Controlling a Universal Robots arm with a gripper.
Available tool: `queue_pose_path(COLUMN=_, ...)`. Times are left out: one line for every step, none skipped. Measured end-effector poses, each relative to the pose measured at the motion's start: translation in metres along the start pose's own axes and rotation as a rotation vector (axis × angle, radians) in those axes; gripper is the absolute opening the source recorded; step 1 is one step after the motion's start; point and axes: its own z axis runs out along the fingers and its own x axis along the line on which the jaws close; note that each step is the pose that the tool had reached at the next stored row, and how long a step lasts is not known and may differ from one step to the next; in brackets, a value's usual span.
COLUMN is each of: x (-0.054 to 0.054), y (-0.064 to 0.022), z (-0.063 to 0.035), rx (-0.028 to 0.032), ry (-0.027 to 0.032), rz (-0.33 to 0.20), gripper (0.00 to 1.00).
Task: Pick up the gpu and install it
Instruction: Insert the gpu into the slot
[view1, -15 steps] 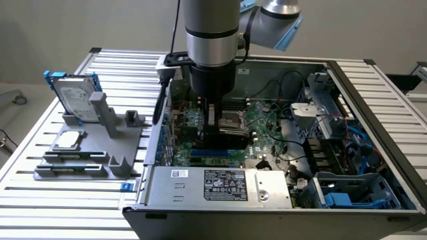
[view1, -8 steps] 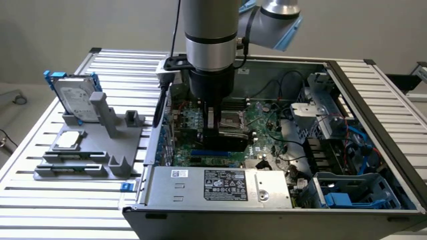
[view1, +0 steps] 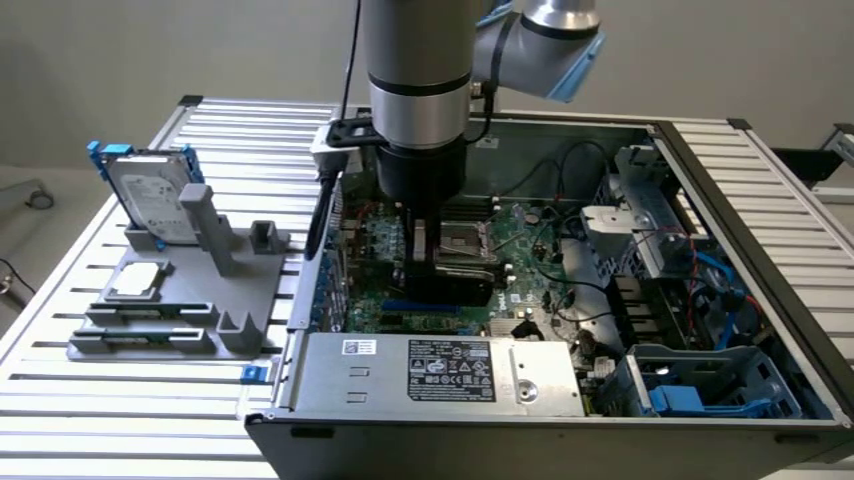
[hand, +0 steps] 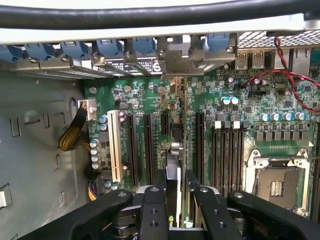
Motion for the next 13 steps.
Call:
queue_pose_path(x=0.0000, y=0.0003, z=0.0007, rx=0.0000, ry=-0.0009, rz=0.000, gripper=0.26)
queue_pose_path(x=0.0000, y=0.0006, z=0.0014, rx=0.0000, ry=-0.0021, rz=0.000, gripper=0.26)
queue_pose_path(x=0.0000, y=0.0008, z=0.0020, rx=-0.0001, ry=-0.0033, rz=0.000, gripper=0.26)
queue_pose_path(x=-0.0001, y=0.0009, z=0.0026, rx=-0.0002, ry=-0.0045, rz=0.000, gripper=0.26)
queue_pose_path(x=-0.0001, y=0.0010, z=0.0031, rx=-0.0002, ry=-0.0057, rz=0.000, gripper=0.26)
queue_pose_path(x=-0.0001, y=0.0012, z=0.0035, rx=-0.0003, ry=-0.0068, rz=0.000, gripper=0.26)
queue_pose_path(x=-0.0001, y=0.0013, z=0.0039, rx=-0.0003, ry=-0.0077, rz=0.000, gripper=0.26)
queue_pose_path(x=-0.0001, y=0.0014, z=0.0043, rx=-0.0003, ry=-0.0084, rz=0.000, gripper=0.26)
queue_pose_path(x=-0.0001, y=0.0016, z=0.0047, rx=-0.0004, ry=-0.0089, rz=0.000, gripper=0.26)
queue_pose_path(x=-0.0001, y=0.0018, z=0.0050, rx=-0.0004, ry=-0.0096, rz=0.001, gripper=0.26)
queue_pose_path(x=-0.0001, y=0.0020, z=0.0052, rx=-0.0007, ry=-0.0103, rz=0.001, gripper=0.26)
queue_pose_path(x=-0.0001, y=0.0021, z=0.0055, rx=-0.0009, ry=-0.0114, rz=0.001, gripper=0.26)
queue_pose_path(x=-0.0002, y=0.0022, z=0.0058, rx=-0.0013, ry=-0.0127, rz=0.001, gripper=0.26)
